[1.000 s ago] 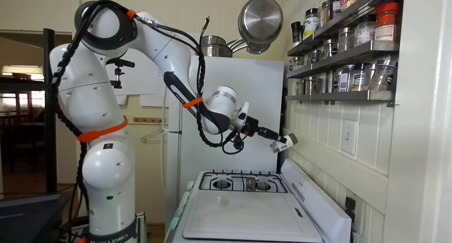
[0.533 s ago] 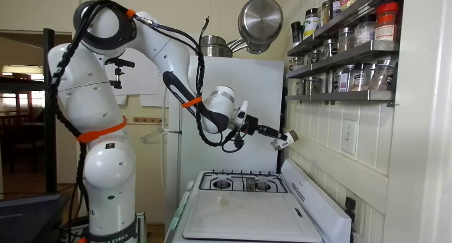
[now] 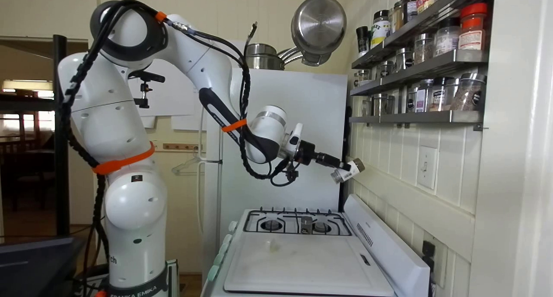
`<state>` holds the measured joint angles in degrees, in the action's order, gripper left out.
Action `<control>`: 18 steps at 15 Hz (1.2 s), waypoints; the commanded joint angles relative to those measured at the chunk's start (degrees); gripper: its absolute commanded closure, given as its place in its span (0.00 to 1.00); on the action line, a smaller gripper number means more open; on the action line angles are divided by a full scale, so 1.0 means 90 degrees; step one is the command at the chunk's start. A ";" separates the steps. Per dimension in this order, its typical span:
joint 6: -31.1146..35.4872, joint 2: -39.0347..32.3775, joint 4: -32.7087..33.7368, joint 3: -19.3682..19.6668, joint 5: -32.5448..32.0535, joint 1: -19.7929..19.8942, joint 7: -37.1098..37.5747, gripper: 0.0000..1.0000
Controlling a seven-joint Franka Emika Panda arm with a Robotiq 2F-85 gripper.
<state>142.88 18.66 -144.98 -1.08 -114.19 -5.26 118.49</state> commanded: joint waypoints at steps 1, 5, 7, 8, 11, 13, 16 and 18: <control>-0.0207 0.0167 -0.0227 0.0091 -0.0108 -0.0153 0.0248 0.87; -0.0467 0.0165 -0.0321 0.0041 -0.0113 -0.0159 0.0208 0.87; -0.0474 0.0193 -0.0338 0.0054 -0.0125 -0.0176 0.0247 0.87; -0.0502 0.0186 -0.0346 0.0046 -0.0111 -0.0180 0.0207 0.87; -0.0749 0.0179 -0.0369 0.0004 -0.0078 -0.0211 0.0146 0.87; -0.0828 0.0186 -0.0387 0.0006 -0.0082 -0.0238 0.0164 0.87; -0.1037 0.0137 -0.0417 -0.0035 -0.0027 -0.0267 0.0054 0.87; -0.1019 0.0196 -0.0444 -0.0017 -0.0062 -0.0286 0.0131 0.87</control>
<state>135.32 18.77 -147.28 -1.24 -114.19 -6.86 118.64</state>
